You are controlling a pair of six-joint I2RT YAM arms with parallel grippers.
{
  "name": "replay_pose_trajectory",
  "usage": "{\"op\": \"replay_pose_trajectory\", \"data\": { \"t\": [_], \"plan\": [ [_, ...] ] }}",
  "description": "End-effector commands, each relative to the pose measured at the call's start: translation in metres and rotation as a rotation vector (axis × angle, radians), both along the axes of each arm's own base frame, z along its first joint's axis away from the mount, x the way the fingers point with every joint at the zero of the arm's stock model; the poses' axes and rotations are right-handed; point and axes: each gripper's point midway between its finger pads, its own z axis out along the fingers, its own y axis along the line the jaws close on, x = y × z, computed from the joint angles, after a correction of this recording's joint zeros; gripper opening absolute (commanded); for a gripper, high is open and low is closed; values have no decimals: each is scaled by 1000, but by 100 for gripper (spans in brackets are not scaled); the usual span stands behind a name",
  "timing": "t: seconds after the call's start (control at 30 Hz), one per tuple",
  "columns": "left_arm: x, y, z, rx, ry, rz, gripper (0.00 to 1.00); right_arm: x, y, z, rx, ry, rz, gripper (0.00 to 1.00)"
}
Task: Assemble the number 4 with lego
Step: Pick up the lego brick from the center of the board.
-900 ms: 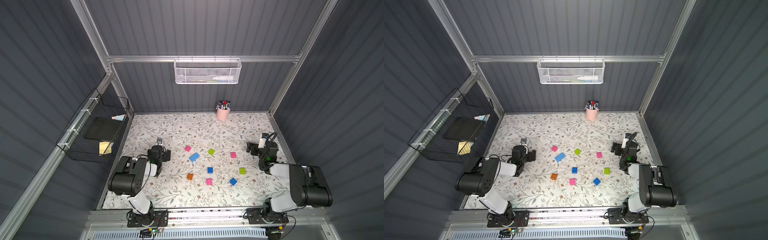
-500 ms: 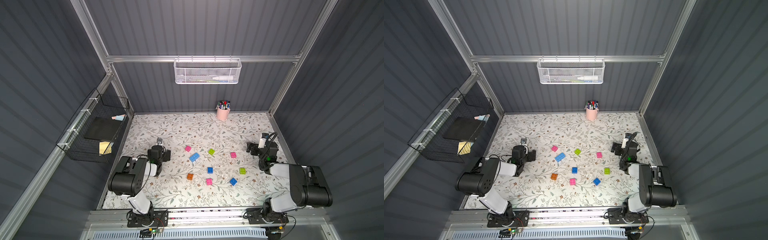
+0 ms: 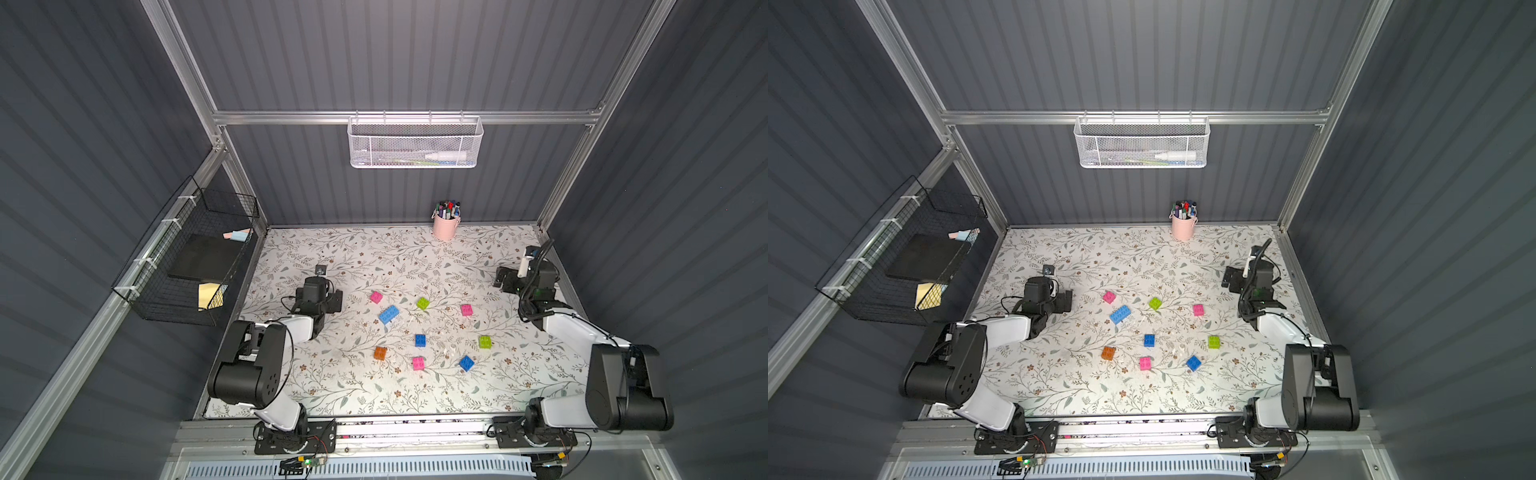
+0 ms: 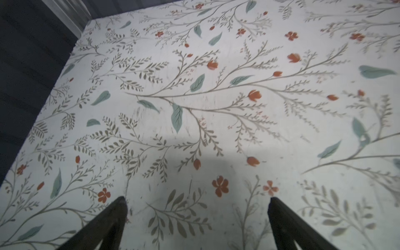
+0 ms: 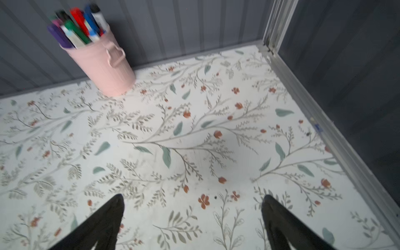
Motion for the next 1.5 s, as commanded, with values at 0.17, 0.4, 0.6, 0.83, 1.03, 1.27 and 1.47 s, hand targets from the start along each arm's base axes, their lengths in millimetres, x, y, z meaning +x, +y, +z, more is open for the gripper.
{"op": "replay_pose_trajectory", "data": {
  "t": [0.17, 0.4, 0.6, 0.83, 1.03, 1.27, 1.47],
  "plan": [
    [-40, -54, -1, -22, 247, -113, 100, -60, 84, -31, 28, 522, 232, 99],
    [-56, -64, 12, -120, 277, -118, 99, -78, 127, -38, 72, 646, 440, 99],
    [-70, -63, 16, -128, 300, -134, 100, -85, 120, -70, 45, 816, 374, 96],
    [-74, -65, 17, -141, 299, -144, 100, -93, 116, -90, 81, 886, 290, 88],
    [-73, -67, 14, -146, 305, -150, 100, -90, 121, -95, 44, 883, 287, 79],
    [-74, -69, 13, -157, 310, -156, 99, -88, 120, -115, -1, 925, 249, 74],
    [-75, -70, 13, -161, 315, -160, 99, -81, 123, -120, 8, 909, 238, 66]
  ]
}}
